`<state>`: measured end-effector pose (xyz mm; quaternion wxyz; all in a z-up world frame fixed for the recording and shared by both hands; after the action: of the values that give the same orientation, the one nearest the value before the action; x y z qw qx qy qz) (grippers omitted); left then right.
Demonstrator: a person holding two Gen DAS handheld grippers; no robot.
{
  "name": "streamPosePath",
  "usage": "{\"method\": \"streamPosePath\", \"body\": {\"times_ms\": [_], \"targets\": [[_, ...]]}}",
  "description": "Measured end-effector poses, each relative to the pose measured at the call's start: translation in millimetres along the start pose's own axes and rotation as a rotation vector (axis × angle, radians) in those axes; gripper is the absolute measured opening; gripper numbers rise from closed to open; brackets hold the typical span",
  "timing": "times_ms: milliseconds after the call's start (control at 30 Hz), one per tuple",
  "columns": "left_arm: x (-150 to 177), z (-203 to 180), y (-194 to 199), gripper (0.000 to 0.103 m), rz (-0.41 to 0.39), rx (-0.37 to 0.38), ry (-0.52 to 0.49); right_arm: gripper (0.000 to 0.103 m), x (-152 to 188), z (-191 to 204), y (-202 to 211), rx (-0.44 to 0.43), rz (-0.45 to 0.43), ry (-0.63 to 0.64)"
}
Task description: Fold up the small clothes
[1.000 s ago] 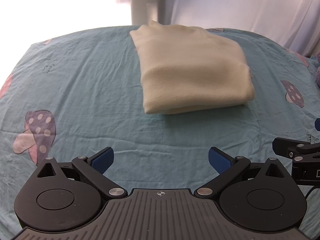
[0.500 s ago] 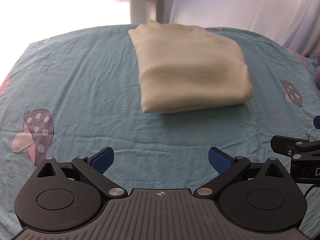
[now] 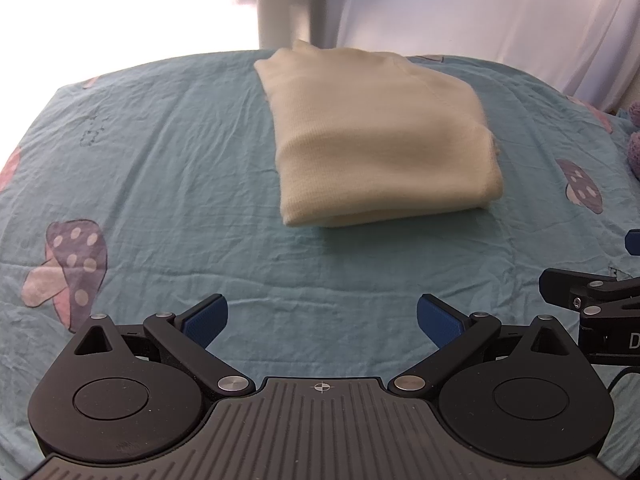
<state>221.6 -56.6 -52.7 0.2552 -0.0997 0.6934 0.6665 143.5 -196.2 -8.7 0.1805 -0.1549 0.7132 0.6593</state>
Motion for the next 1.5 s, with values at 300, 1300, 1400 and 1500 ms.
{"method": "streamPosePath", "body": {"times_ms": [300,1300,1400,1500], "targets": [[0.2,1.5,0.6,0.103,0.001,0.004,0.0,0.099,0.2,2.2,1.0,0.002,-0.001,-0.002],[-3.4,6.0,-2.4,0.103,0.003,-0.005,0.025,0.099,-0.8,5.3,0.4,0.002,-0.001,-0.007],[-3.5,5.5,-2.7,0.103,0.004,0.0,0.025,0.099,-1.0,4.9,0.3,0.002,-0.001,-0.008],[-4.0,4.7,-2.9,0.103,0.001,0.002,0.024,0.099,-1.1,4.1,-0.3,0.001,-0.002,-0.011]]}}
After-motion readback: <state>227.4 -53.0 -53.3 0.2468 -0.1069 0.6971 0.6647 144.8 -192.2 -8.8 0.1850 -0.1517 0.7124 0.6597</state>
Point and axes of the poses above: each gripper's, at about its wrist camera, not at the fingertips, and y roughly against the way its jaws point, z to its left, x to its underside, the point moved 5 cm from there along -y, roughly the way its jaws point, and after that the axes turned 1 degree about z, right-handed, at the moved point
